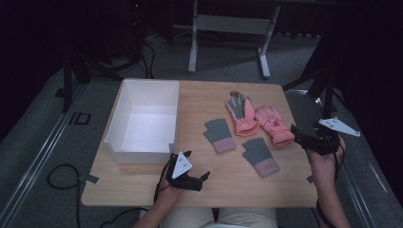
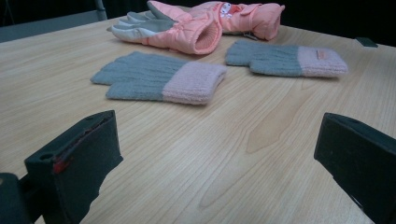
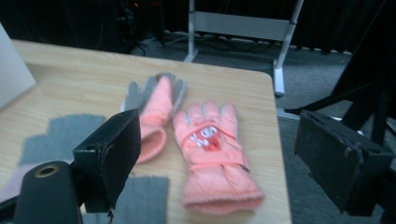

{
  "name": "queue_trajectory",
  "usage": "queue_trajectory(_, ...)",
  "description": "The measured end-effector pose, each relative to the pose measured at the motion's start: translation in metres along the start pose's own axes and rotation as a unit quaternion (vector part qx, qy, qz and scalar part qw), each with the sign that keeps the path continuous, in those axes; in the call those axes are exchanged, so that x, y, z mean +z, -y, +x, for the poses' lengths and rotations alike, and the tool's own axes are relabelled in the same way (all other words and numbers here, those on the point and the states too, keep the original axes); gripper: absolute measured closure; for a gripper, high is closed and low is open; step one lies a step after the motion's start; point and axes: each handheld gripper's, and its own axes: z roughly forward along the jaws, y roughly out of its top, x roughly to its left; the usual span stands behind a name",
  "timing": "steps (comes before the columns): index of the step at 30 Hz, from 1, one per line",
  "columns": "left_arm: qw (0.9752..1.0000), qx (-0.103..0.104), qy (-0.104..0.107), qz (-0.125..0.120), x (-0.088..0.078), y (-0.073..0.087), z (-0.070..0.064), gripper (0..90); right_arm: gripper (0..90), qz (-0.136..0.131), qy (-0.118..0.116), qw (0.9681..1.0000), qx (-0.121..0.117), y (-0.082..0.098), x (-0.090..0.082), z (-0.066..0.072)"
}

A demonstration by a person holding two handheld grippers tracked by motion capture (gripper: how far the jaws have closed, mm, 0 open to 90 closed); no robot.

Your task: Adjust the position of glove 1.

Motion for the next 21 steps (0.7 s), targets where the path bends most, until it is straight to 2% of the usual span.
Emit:
queue_trajectory(3,1.0,-0.002,0.002,0.001,0.0,0.0,0.0,0.0,13.1,0.0,-0.016,0.9998,0.007,-0.007,0.003,0.004)
queue_trajectory(4,1.0,-0.003,0.002,0.0,0.0,0.0,0.0,0.0,11.9,0.0,-0.031,0.9995,0.007,-0.009,0.004,0.006)
queue_trajectory(6,1.0,-0.003,0.003,0.001,0.0,0.0,0.001,0.0,11.6,-0.001,-0.041,0.9991,0.007,-0.014,0.006,0.011)
queue_trajectory(8,1.0,-0.003,0.003,0.001,0.0,0.0,0.001,0.0,11.4,-0.003,-0.061,0.9981,0.01,-0.018,0.008,0.016)
queue_trajectory(16,1.0,-0.003,0.003,0.001,0.0,0.0,0.0,0.0,18.4,0.004,-0.101,0.9948,-0.01,-0.032,0.02,0.038)
queue_trajectory(21,1.0,-0.003,0.003,0.001,0.0,0.0,0.0,0.0,22.9,0.015,-0.129,0.9911,-0.025,-0.037,0.033,0.055)
